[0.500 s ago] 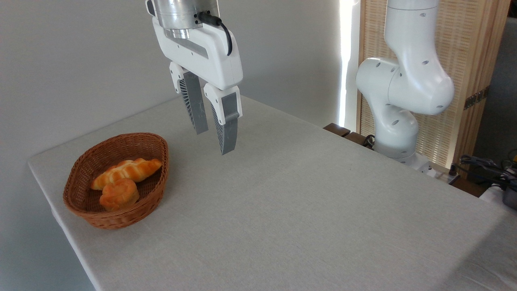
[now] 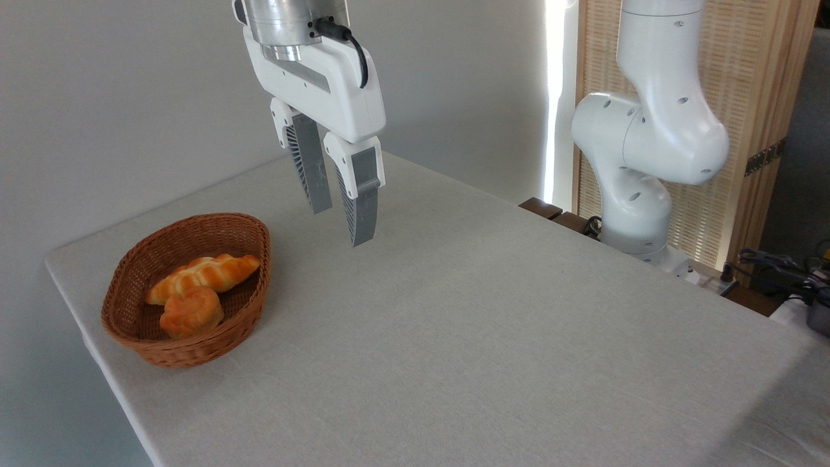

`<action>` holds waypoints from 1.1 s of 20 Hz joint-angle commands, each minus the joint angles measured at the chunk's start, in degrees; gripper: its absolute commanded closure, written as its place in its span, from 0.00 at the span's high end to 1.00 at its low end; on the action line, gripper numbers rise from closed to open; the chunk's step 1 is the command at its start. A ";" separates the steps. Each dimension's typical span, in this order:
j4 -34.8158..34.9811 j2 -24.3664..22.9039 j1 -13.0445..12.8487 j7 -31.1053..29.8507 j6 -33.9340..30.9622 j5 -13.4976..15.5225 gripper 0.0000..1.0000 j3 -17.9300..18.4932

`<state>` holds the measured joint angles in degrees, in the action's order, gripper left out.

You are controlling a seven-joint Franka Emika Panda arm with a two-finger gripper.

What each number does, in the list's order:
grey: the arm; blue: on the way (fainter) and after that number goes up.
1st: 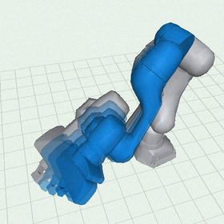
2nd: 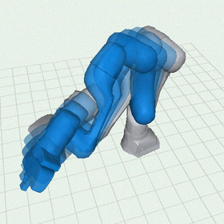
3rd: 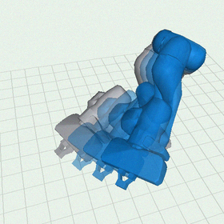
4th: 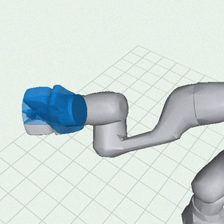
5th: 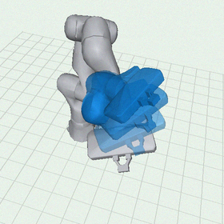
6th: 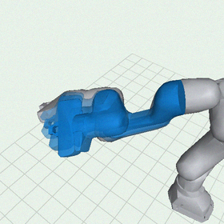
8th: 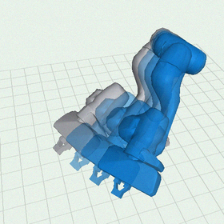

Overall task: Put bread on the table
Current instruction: 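Lower the open gripper down into the wicker basket over the round bun, then close the gripper on the round orange bun inside the basket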

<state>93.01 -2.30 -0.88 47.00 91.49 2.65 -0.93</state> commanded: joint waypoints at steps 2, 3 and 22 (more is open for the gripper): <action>-0.99 1.77 -0.62 0.19 0.97 -0.18 1.00 -2.92; -0.99 2.12 -0.62 0.02 3.06 -0.53 1.00 -4.33; 1.03 20.67 -0.70 0.46 38.59 -2.02 1.00 -20.16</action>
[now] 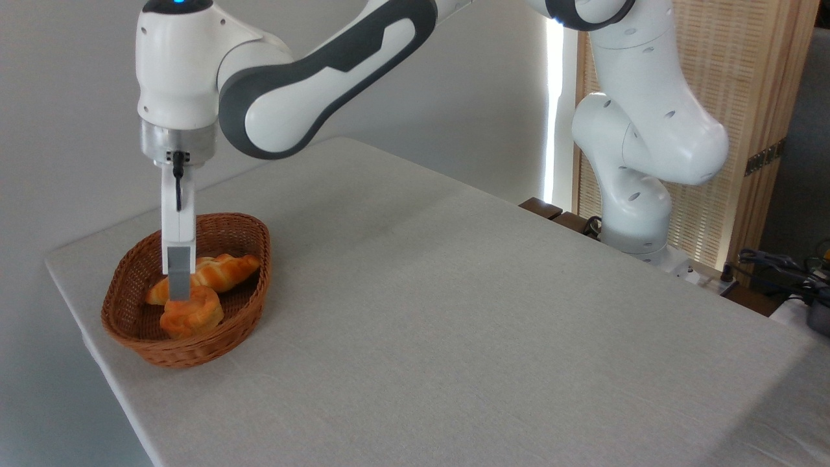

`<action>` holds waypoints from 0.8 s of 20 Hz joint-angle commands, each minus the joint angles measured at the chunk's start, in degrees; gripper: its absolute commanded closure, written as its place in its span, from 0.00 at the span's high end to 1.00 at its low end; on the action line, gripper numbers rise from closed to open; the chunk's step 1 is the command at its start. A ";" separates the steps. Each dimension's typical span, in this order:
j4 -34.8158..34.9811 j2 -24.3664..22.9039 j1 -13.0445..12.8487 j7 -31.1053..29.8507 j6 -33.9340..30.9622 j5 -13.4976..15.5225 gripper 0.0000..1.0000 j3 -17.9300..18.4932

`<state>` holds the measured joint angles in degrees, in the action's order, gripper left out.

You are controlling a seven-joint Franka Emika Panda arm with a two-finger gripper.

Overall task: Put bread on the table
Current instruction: 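Close the gripper on the round orange bun inside the basket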

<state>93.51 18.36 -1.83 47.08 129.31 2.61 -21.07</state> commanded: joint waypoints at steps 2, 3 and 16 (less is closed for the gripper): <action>0.88 0.45 0.25 0.29 0.77 -5.66 1.00 -0.03; 1.32 0.54 0.25 0.29 0.86 -7.33 1.00 -0.03; 1.58 4.85 0.33 -0.24 5.16 -8.32 1.00 -1.87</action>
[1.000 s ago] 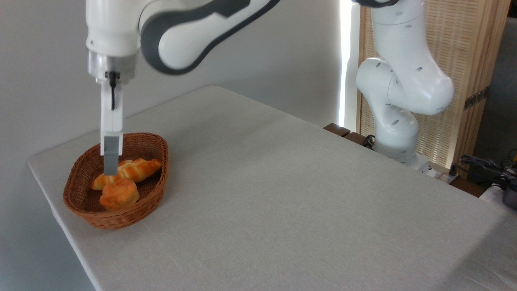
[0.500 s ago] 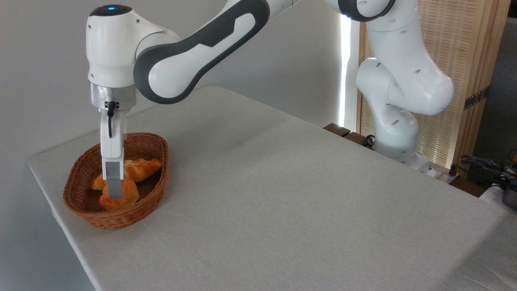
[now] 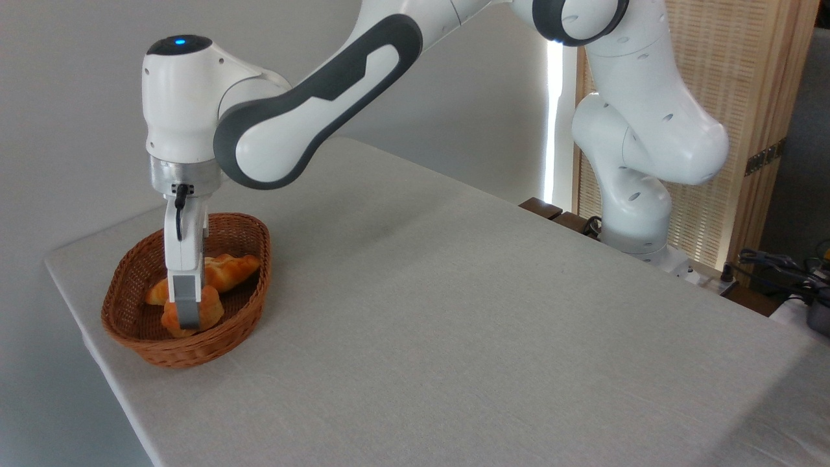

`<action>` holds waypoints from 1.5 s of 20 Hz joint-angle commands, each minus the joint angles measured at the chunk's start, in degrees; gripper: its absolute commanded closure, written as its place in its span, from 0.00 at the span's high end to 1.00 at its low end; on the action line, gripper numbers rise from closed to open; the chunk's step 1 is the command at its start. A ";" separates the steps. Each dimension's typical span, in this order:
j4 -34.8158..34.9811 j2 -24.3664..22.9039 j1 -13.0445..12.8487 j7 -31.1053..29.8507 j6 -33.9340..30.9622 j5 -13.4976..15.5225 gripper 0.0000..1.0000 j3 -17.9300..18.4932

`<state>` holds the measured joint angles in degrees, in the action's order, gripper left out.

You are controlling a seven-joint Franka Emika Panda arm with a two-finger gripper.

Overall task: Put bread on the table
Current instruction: 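Close the gripper on the round orange bun inside the basket, then lift the bun out of the basket and carry it beside the basket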

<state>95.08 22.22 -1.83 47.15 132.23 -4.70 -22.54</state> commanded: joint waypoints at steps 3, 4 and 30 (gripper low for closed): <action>0.02 0.99 0.34 -0.04 2.33 -1.19 0.53 -0.40; 0.02 0.99 0.34 0.14 2.25 -1.28 0.39 -0.31; -0.78 -10.60 3.14 -6.74 -13.97 6.99 0.28 0.04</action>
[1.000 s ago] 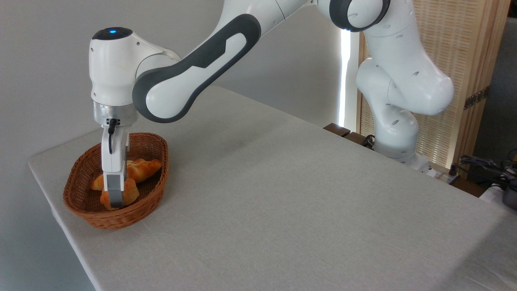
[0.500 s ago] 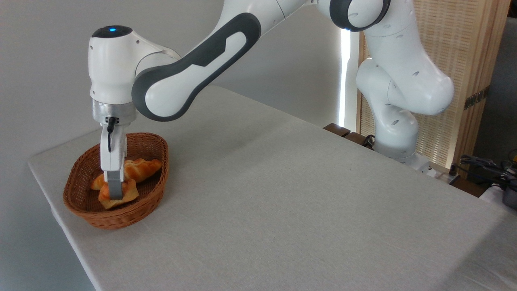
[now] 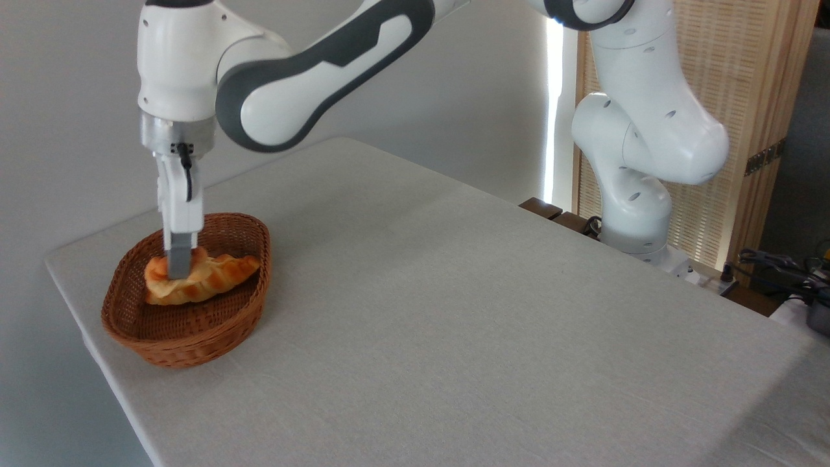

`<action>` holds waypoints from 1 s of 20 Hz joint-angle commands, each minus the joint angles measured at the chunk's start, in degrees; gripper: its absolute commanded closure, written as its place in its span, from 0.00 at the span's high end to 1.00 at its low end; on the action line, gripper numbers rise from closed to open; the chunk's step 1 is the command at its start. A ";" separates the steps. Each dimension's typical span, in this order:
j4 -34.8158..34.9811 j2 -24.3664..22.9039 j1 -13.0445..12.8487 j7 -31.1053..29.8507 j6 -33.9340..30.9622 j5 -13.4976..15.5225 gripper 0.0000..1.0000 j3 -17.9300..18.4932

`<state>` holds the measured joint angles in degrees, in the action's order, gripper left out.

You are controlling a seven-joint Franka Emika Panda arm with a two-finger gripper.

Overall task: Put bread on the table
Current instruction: 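Lift the bun out of the basket and carry it beside the basket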

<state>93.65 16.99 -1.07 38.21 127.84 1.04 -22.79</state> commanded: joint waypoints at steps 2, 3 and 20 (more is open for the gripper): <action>0.83 -9.07 5.10 10.78 -18.54 1.42 0.32 0.37; 0.92 -10.56 6.77 16.40 -23.11 1.42 0.33 0.46; 12.08 -10.14 11.27 44.41 -21.32 -2.19 1.00 0.64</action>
<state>105.51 6.79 10.25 81.36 105.59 -0.64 -22.26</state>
